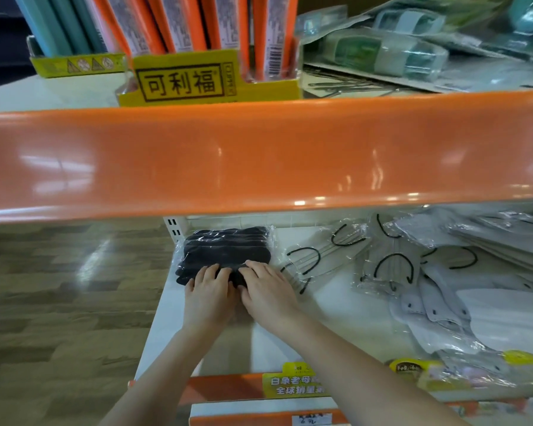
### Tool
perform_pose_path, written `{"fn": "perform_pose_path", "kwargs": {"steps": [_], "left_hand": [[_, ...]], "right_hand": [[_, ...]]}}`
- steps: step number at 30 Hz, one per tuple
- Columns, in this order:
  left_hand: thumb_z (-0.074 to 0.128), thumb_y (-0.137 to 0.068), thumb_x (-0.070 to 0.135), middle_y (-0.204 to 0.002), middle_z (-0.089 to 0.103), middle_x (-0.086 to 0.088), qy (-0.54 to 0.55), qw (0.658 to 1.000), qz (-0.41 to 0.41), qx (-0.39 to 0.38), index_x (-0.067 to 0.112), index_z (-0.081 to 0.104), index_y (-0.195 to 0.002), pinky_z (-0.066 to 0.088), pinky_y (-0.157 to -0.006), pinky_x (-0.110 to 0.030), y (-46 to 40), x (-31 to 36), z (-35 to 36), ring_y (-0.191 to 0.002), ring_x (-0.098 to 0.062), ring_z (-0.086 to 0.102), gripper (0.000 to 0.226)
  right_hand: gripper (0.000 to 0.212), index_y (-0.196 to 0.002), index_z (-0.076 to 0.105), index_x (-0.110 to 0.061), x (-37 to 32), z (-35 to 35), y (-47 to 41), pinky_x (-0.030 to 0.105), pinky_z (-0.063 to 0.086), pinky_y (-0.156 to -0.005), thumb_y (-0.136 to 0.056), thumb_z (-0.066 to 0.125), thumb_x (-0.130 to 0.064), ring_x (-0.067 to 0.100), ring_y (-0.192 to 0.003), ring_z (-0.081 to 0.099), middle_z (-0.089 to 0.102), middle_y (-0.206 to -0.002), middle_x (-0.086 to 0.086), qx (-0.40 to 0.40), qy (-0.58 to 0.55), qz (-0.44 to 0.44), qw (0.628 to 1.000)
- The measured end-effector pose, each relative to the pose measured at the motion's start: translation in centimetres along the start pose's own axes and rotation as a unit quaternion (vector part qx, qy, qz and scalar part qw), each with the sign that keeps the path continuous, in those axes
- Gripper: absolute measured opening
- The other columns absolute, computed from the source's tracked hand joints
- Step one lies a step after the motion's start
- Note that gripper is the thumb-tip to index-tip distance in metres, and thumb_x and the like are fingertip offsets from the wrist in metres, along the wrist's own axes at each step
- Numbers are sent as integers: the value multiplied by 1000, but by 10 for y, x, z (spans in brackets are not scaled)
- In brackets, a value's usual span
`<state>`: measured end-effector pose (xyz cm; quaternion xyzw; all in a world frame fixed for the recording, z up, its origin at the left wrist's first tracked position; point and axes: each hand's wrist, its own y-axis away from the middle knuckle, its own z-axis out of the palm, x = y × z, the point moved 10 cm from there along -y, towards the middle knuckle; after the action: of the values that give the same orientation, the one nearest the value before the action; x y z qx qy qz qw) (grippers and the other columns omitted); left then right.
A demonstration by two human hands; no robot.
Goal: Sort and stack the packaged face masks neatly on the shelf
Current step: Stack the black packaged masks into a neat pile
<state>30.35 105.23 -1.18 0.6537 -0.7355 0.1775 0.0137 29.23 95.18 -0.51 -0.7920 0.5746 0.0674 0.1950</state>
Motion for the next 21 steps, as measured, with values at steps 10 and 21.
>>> {"fn": "perform_pose_path", "kwargs": {"steps": [10, 21], "left_hand": [[42, -75, 21, -83, 71, 4, 44, 994, 97, 32, 20, 71, -83, 53, -62, -36, 14, 105, -11, -80, -22, 69, 30], [49, -78, 22, -91, 70, 5, 105, 978, 178, -38, 21, 70, -89, 51, -72, -34, 44, 229, 28, -88, -20, 65, 24]], "right_hand": [[44, -129, 54, -15, 60, -57, 47, 37, 32, -104, -91, 37, -28, 23, -129, 41, 49, -137, 1, 35, -7, 59, 998], [34, -86, 71, -17, 151, -117, 128, 32, 53, -68, -71, 41, -25, 23, -79, 65, 65, -88, -1, 138, 102, 114, 979]]}}
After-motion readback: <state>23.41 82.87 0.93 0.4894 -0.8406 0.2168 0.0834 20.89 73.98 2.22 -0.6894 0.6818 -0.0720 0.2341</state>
